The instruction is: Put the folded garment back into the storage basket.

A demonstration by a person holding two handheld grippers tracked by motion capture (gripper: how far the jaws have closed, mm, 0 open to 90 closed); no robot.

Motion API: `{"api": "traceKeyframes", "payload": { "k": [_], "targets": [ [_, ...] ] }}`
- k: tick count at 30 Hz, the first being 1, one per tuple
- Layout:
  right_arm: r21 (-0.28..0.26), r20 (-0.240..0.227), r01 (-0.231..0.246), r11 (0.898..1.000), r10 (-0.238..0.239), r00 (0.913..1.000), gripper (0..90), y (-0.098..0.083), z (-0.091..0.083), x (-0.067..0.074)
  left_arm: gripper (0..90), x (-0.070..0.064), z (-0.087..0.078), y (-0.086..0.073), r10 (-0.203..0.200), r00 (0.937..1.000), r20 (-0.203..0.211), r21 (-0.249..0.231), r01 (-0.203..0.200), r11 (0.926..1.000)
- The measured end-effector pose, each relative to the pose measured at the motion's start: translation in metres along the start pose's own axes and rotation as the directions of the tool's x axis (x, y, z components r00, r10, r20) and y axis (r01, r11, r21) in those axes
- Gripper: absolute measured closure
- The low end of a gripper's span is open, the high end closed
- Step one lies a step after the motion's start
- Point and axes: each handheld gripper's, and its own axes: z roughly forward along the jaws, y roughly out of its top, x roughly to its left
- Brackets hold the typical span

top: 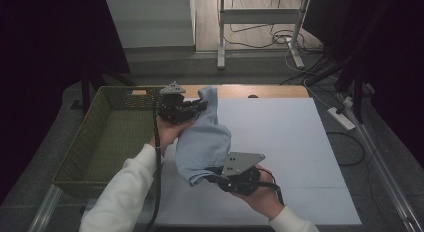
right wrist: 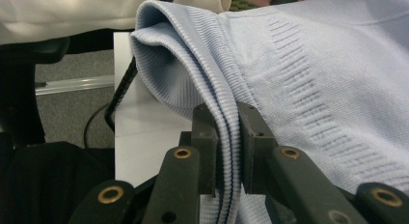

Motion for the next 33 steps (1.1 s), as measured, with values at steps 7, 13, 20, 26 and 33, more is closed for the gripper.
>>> {"api": "traceKeyframes", "payload": {
  "k": [7,13,20,26,33],
  "targets": [
    [-0.004,0.004,0.011,1.000,-0.011,0.9999,78.9,0.007,0.003,-0.002,78.9,0.006,-0.007,0.000,-0.013,0.9999,-0.005,-0.006,0.013,0.9999],
    [-0.006,0.003,0.011,1.000,-0.011,0.9999,78.9,0.008,0.008,-0.004,79.1,0.010,-0.010,-0.001,-0.023,0.9997,-0.003,-0.009,0.023,0.9997],
    [-0.003,0.005,0.027,1.000,-0.027,0.9996,78.9,0.013,0.011,-0.004,79.2,0.013,-0.016,0.000,-0.025,0.9997,-0.008,-0.018,0.025,0.9995],
    [-0.007,0.006,0.047,0.999,-0.047,0.9989,78.9,0.021,0.014,-0.005,79.2,0.018,-0.027,0.002,-0.026,0.9994,-0.021,-0.032,0.026,0.9992],
    [-0.014,0.002,0.063,0.998,-0.063,0.9980,78.9,0.033,0.023,-0.006,79.3,0.025,-0.042,0.005,-0.029,0.9988,-0.040,-0.049,0.027,0.9984]
  ]
}}
